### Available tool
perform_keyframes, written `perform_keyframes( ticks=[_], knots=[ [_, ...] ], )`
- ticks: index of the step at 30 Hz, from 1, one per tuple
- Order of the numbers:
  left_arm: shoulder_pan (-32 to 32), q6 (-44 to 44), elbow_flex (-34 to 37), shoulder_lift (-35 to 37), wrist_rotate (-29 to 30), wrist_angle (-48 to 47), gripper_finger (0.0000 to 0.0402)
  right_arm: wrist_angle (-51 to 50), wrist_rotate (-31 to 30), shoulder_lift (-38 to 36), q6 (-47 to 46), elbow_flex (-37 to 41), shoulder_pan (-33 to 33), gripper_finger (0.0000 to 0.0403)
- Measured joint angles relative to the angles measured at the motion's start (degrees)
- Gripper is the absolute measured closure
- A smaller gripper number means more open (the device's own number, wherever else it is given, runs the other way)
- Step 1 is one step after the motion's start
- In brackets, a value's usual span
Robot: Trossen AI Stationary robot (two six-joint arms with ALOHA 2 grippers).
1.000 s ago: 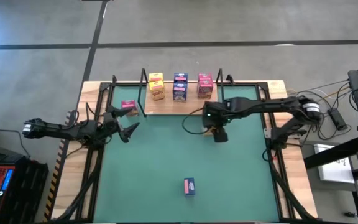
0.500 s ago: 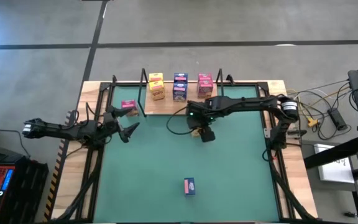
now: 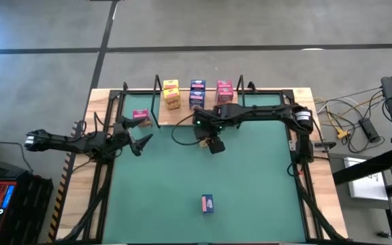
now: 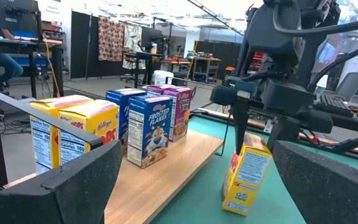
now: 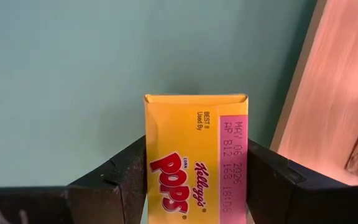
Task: Stack cereal on shelf
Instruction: Move the yellow cereal box to the front of the shelf, then put the blue cereal box on the shelf aligned with the other blue cereal boxes
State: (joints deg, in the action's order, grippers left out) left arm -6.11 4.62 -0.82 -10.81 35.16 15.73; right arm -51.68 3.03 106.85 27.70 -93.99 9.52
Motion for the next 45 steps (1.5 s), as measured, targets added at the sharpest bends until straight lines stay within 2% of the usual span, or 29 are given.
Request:
perform_keyframes(
  ticks=[8, 17, 20, 26, 31, 36, 45],
  knots=[
    [0.0, 0.0, 0.0, 0.0, 0.0, 0.0, 0.0002, -0.8, 0.4, 1.3, -0.1, -3.4, 0.0, 0.0200],
    [0.0, 0.0, 0.0, -0.1, 0.0, 0.0, 0.0002, -1.9, 1.4, 1.4, 0.0, -3.1, 0.8, 0.0193],
    [0.0, 0.0, 0.0, -0.1, 0.0, 0.0, 0.0002, -1.9, 2.1, 1.4, 0.0, -3.0, 0.9, 0.0168],
    [0.0, 0.0, 0.0, -0.1, 0.0, 0.0, 0.0002, -5.0, 3.5, 1.4, 0.5, -3.8, 0.9, 0.0086],
    [0.0, 0.0, 0.0, -0.1, 0.0, 0.0, 0.0002, -15.1, 3.5, 0.9, -7.8, -6.8, 0.9, 0.0031],
    [0.0, 0.0, 0.0, -0.1, 0.0, 0.0, 0.0002, -21.1, 3.4, -0.9, -8.7, -6.6, 0.9, 0.0022],
    [0.0, 0.0, 0.0, -0.1, 0.0, 0.0, 0.0002, -24.1, 1.5, -8.5, -7.8, -3.1, 0.9, 0.0021]
  ],
)
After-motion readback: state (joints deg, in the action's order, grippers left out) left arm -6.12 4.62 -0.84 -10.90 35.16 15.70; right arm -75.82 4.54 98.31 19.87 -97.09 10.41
